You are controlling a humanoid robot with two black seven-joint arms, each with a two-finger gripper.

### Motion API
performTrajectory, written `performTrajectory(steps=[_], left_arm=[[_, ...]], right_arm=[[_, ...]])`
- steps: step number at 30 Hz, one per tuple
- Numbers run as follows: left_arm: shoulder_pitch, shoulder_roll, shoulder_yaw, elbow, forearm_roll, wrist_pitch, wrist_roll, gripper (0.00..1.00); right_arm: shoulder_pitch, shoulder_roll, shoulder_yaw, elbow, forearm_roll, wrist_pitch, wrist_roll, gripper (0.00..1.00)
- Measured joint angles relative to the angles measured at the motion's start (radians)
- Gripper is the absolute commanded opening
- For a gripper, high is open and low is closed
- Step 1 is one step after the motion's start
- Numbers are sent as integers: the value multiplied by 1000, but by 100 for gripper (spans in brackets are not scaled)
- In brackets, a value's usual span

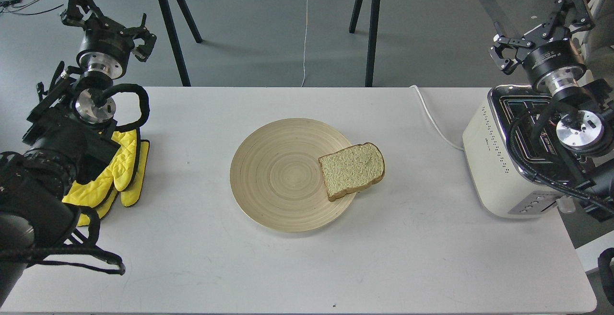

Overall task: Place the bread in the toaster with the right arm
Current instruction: 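Move the right gripper from above the toaster toward the bread slice on the plate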

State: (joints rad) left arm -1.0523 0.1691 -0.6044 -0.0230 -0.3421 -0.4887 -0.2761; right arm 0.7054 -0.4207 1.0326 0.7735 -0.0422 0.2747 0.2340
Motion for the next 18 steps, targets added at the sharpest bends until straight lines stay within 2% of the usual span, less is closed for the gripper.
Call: performTrajectory(steps=[11,15,18], left_arm=[[0,6,0,0,-2,0,-3,100],[1,0,-2,0,-6,0,-10,100],[3,-10,-1,-2,-3,0,-33,100]], right_arm=[[12,1,-91,22,-12,-42,2,99],[12,-18,-139,100,-37,-82,1,99],[-3,-42,-159,185,-93,-99,1,99]])
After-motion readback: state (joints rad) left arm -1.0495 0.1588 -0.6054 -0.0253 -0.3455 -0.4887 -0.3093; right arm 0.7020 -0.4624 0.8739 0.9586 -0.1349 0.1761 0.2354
